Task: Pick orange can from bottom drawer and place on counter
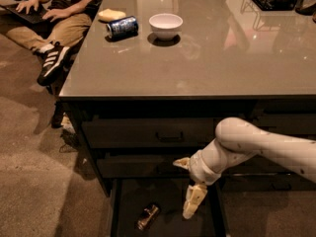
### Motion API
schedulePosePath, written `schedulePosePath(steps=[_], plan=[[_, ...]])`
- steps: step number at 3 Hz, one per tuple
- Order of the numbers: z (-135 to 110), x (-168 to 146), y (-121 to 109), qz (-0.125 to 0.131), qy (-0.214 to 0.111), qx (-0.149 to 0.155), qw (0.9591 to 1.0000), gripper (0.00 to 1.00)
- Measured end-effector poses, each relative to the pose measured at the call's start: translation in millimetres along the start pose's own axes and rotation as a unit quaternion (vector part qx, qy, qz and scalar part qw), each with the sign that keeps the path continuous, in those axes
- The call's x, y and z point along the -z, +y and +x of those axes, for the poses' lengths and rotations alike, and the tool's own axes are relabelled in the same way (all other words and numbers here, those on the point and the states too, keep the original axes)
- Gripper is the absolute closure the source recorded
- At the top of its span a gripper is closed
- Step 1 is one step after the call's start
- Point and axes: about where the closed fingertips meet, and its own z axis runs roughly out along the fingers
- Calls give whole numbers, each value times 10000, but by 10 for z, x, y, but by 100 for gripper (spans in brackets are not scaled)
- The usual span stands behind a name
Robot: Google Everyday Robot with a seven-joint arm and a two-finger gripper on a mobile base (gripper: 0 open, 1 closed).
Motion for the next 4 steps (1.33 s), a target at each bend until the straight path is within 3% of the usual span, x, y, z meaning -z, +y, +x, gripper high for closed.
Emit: schedulePosePath(steps=[1, 2, 4], plan=[[139, -379, -23, -43, 163, -15, 9999, 0], [223, -958, -12, -181, 136, -86, 9997, 0], [315, -1124, -2, -173, 270, -77, 9995, 0]])
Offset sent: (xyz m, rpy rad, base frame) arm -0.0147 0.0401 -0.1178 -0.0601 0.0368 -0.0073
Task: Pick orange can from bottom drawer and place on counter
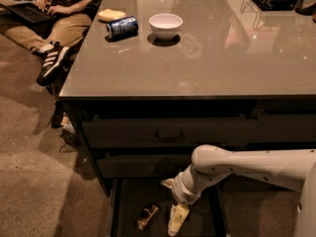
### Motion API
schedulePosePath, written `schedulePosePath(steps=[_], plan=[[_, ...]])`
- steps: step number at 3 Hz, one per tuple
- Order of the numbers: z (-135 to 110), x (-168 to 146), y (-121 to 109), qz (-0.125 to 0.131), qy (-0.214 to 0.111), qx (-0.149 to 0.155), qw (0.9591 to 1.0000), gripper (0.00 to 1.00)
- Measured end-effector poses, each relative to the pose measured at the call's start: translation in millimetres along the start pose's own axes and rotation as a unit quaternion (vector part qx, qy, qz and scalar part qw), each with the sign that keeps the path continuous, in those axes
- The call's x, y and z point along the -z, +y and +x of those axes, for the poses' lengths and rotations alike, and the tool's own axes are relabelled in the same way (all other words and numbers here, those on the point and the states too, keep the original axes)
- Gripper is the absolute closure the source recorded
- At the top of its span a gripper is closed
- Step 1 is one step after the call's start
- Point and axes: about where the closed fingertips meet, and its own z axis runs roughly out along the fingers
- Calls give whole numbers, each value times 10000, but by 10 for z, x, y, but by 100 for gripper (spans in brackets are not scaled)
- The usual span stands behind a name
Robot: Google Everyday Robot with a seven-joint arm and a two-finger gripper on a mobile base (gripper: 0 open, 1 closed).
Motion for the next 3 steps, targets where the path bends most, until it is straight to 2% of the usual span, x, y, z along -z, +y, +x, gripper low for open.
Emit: schedulePosePath(steps=[2, 3], plan=[[250, -775, -197, -18, 102, 628, 9980, 0], [396, -1202, -309, -118, 17, 892, 9959, 0]])
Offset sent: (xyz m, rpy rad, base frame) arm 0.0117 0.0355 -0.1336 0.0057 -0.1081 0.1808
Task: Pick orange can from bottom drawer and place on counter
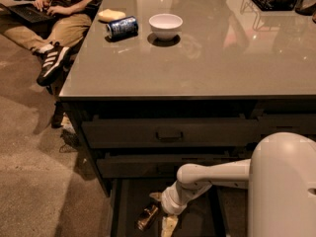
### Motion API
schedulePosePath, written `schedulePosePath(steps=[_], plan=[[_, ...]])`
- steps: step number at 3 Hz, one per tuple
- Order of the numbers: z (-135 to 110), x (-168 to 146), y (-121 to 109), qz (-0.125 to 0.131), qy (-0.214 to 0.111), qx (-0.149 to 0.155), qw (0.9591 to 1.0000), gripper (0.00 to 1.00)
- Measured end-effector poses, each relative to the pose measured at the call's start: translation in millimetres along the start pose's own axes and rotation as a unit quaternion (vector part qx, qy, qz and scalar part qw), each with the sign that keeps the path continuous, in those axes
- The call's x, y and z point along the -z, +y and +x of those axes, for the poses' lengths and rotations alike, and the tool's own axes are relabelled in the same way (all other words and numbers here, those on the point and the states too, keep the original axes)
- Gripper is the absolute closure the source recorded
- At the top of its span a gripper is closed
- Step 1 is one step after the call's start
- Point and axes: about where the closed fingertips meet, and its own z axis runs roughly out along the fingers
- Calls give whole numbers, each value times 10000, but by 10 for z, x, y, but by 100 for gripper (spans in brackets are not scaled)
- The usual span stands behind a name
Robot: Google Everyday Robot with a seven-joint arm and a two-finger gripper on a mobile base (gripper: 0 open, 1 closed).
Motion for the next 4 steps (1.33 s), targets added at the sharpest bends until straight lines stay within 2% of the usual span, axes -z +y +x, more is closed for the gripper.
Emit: schedulePosePath(steps=[1, 2, 4], plan=[[1, -1, 0, 0, 1, 1, 10000, 0], [186, -106, -60, 2, 180, 130, 9998, 0], [511, -390, -479, 42, 475, 530, 9975, 0]])
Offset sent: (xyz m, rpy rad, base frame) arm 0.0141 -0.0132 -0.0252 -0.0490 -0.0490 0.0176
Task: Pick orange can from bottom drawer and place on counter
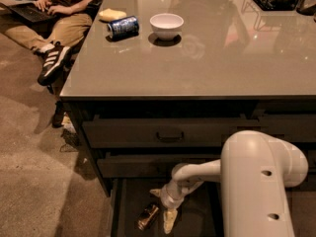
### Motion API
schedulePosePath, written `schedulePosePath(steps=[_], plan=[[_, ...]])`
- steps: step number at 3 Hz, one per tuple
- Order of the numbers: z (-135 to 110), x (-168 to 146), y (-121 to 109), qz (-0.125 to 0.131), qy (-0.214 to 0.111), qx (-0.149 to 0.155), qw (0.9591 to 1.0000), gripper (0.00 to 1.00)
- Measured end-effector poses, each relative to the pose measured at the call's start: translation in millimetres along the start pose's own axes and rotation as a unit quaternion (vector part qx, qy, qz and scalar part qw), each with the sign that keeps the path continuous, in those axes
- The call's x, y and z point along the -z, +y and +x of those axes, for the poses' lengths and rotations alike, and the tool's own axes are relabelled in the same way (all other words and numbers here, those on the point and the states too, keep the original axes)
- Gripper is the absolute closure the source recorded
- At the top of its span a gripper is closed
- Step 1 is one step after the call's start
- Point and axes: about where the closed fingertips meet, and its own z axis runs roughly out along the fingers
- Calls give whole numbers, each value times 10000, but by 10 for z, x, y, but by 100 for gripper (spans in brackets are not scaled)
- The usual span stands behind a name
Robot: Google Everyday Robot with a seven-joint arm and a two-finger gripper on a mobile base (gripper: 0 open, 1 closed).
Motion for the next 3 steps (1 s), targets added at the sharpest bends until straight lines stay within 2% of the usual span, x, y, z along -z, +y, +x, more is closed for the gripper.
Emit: schedulePosePath(steps=[1, 2, 3], plan=[[42, -183, -156, 62, -1, 279, 9996, 0], [59, -437, -276, 28, -112, 538, 9985, 0], [134, -725, -377, -3, -297, 670, 9973, 0]])
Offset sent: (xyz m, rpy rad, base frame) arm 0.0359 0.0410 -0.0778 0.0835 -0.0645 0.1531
